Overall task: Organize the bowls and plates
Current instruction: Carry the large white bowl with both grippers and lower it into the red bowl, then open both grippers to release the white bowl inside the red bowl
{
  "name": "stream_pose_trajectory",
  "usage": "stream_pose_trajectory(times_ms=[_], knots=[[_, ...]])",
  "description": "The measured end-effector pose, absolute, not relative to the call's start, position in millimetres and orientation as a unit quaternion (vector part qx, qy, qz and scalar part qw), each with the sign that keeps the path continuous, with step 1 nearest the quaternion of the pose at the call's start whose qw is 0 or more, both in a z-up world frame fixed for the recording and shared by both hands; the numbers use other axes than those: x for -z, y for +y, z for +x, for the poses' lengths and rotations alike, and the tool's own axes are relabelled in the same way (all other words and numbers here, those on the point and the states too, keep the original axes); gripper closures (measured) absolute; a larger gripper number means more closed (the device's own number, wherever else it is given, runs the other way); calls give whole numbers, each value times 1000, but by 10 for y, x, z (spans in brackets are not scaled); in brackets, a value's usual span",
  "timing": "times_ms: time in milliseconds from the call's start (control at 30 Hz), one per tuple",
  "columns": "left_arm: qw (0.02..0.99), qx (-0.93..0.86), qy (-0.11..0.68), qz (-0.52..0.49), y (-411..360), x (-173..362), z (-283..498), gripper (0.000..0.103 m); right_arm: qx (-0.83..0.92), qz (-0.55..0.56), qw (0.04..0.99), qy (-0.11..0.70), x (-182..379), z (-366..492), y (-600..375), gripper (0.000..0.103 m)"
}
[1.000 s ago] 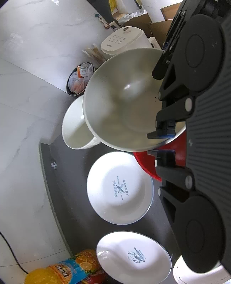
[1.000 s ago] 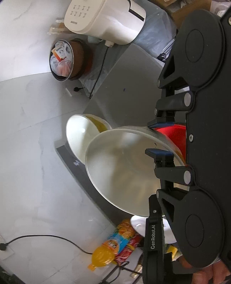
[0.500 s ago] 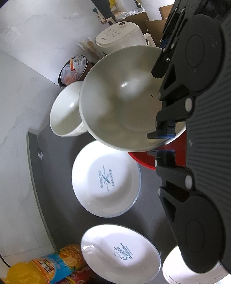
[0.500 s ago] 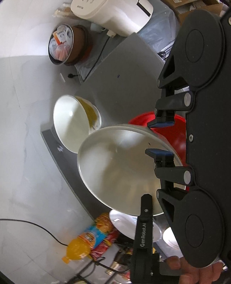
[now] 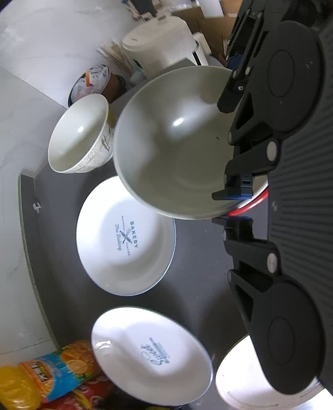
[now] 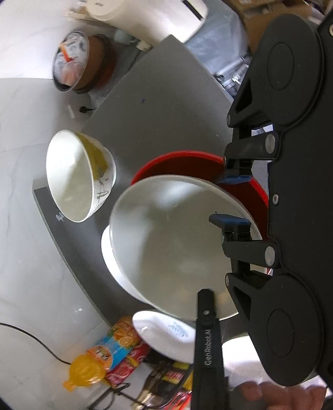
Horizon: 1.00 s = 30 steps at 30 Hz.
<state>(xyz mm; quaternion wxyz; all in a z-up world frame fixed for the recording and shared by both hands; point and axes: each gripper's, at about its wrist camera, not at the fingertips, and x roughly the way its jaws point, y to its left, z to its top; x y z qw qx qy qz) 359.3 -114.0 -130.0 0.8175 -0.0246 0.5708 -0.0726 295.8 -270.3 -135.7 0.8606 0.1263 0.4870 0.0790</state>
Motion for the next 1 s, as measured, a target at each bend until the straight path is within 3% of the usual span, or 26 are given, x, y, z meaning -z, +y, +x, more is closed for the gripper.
stream_pose_trajectory(times_ms=[667,767,900,1000], knots=[[821,73,565,47,-1334,1334,3648,90,-68,90,858,502,1330,3008,-2610,73],[817,70,570,59,-1358,1364,3640,90,-82,110,856,499,1270,2993,-2669,61],[812,63,578,55,-1362,1342,3668,89,-90,122,863,482,1139,2923,-2748,37],[807,65,585,40,-1345,1263,3691,81,-95,117,872,467,1037,2845,-2807,28]])
